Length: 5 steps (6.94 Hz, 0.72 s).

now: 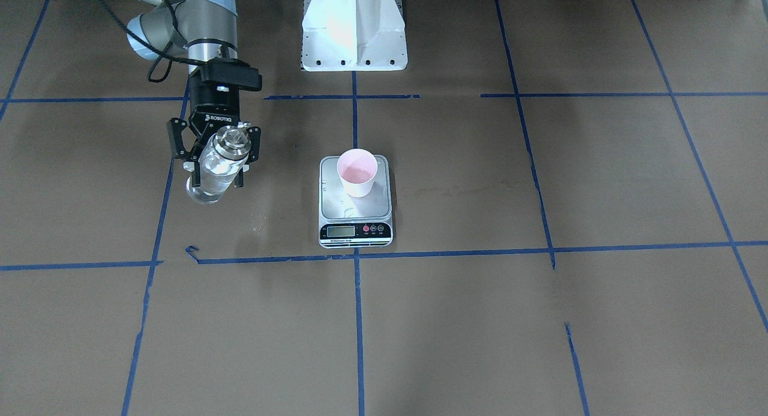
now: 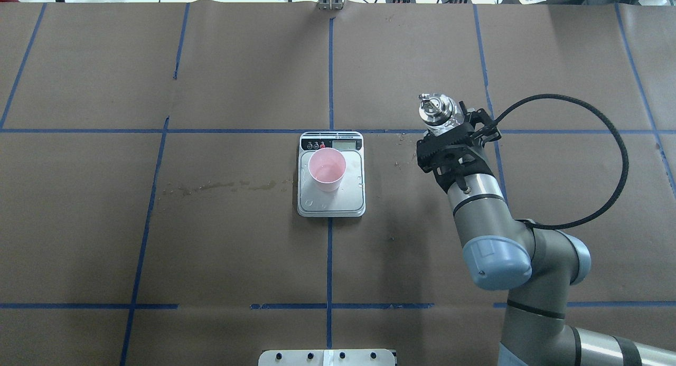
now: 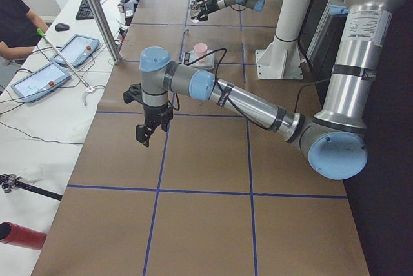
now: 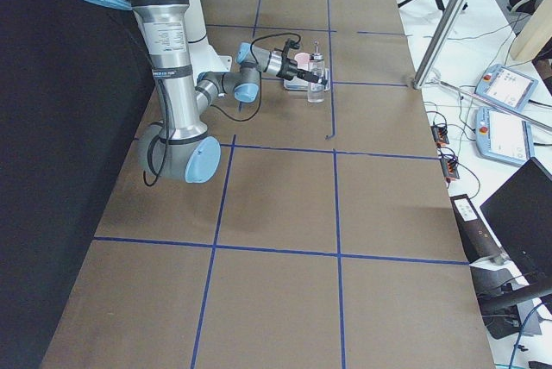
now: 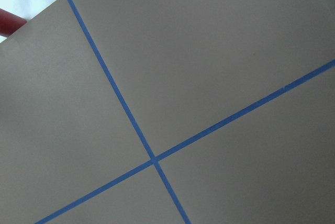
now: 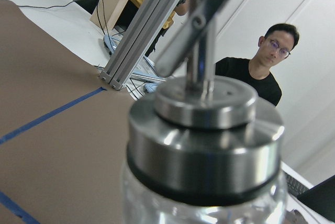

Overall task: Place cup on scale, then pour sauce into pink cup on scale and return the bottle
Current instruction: 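Lift the dispenser with the right gripper and carry it over the cup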

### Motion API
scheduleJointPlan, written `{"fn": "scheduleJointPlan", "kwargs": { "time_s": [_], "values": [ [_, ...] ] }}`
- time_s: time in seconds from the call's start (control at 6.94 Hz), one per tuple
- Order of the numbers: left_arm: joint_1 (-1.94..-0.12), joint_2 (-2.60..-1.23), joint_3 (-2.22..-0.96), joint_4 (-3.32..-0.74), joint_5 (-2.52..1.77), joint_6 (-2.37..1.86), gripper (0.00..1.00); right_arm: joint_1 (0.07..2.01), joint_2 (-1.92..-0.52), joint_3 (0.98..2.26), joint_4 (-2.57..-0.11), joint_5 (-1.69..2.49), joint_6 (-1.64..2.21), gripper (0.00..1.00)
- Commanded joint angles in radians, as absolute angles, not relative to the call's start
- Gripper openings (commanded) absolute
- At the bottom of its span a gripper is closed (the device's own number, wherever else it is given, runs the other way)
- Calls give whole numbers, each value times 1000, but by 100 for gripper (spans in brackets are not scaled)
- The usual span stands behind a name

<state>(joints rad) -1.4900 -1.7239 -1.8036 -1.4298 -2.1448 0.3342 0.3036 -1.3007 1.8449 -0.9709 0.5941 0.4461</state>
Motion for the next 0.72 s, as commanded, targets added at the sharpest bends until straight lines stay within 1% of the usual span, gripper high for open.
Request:
{"fn": "scheduleJointPlan", "kwargs": {
  "time_s": [0.0, 0.14, 0.29, 0.43, 0.58],
  "values": [
    [-1503, -1703, -1760, -1479, -2151, 338, 100, 226, -1224, 1783, -1036, 473, 240, 0],
    [-1503, -1704, -1729, -1483, -2163, 337, 100, 219, -1213, 1743, -1069, 460, 238, 0],
    [-1506, -1700, -1691, -1521, -2254, 336, 100, 206, -1212, 1738, -1093, 399, 221, 0],
    [-1508, -1692, -1646, -1590, -2299, 339, 100, 203, -1186, 1735, -1136, 381, 168, 0],
    [-1508, -1686, -1629, -1627, -2301, 341, 100, 202, -1149, 1717, -1194, 374, 147, 0]
  ]
}}
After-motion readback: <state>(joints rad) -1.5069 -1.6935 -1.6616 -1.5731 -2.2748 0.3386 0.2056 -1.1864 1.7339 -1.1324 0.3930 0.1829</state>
